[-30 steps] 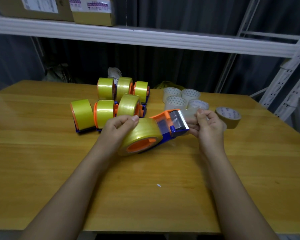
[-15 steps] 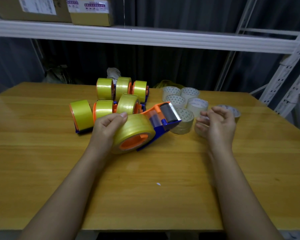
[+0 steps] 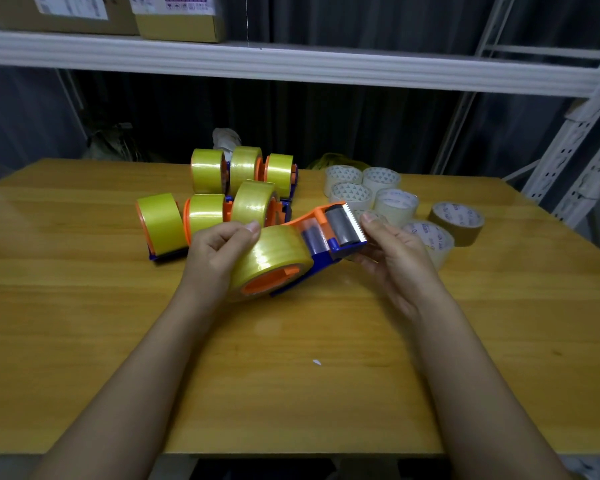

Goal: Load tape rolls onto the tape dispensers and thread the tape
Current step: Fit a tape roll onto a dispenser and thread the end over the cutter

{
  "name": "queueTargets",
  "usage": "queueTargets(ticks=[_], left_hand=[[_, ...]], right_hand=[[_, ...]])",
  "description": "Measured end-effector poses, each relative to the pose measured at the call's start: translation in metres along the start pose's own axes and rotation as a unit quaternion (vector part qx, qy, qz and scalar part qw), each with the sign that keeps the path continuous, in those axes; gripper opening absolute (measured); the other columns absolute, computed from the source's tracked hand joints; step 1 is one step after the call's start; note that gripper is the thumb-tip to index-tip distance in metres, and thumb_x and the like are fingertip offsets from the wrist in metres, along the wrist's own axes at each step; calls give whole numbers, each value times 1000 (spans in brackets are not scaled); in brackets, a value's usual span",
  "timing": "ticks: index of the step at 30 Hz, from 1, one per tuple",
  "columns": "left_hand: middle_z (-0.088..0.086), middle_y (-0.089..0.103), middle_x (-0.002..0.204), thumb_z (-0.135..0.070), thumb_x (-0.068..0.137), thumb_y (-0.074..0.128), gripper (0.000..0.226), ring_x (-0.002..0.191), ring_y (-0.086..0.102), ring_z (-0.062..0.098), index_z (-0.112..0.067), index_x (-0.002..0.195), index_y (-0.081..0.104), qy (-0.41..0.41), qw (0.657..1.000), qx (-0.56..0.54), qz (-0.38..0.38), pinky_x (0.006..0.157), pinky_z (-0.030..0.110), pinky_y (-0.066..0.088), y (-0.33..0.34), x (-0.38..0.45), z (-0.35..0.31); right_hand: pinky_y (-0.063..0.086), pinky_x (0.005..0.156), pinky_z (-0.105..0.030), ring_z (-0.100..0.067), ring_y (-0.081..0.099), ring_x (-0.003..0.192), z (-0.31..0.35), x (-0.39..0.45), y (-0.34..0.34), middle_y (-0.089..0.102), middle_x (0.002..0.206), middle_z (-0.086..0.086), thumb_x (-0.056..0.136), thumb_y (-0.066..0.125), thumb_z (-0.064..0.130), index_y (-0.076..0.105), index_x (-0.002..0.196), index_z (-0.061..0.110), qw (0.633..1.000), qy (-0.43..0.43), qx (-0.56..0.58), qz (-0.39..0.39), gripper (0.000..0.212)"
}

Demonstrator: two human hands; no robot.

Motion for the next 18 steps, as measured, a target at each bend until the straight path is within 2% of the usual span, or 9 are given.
queueTargets(ticks=[3,7,9,14,18], left_hand=[[12,45,62,-44,76,60,39,62,44,24,-8,61,61,-2,1000,11,2,58,32,35,0,0,0],[12,43,61,-44,77,59,40,61,42,25,-8,59,58,3,1000,21,4,60,36,32,0,0,1],[11,42,60,-44,78,59,37,60,40,24,-13,56,59,4,1000,24,7,59,35,31,-1,0,0],[5,43,57,-44,78,58,33,58,40,23,-21,55,60,9,999,36,8,57,33,31,0,1,-1],[11,41,58,-44,78,59,35,59,40,25,-19,54,58,7,999,34,7,59,36,31,0,0,-1]], right_hand=[[53,92,-37,-17,67,94,0,0,0,74,96,-7,82,67,27,73,93,11,1000,0,9,3,20],[55,79,-32,-15,67,88,1,0,-4,75,93,-5,89,66,19,74,91,13,999,-30,6,-17,10],[55,78,-32,-14,66,84,2,0,-6,74,88,-3,87,67,19,74,91,15,998,-55,-4,-33,9],[54,84,-34,-10,66,80,4,2,-10,72,82,2,81,71,19,73,97,11,995,-72,19,-60,18],[55,82,-31,-8,65,80,3,3,-10,72,81,3,71,72,26,73,97,12,996,-68,37,-47,29]])
Point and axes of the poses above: each hand's wrist, its own x-axis towards the middle knuckle, its own y-axis out of the palm, z = x × y, the point moved 2 cm from there along x, towards the middle knuckle
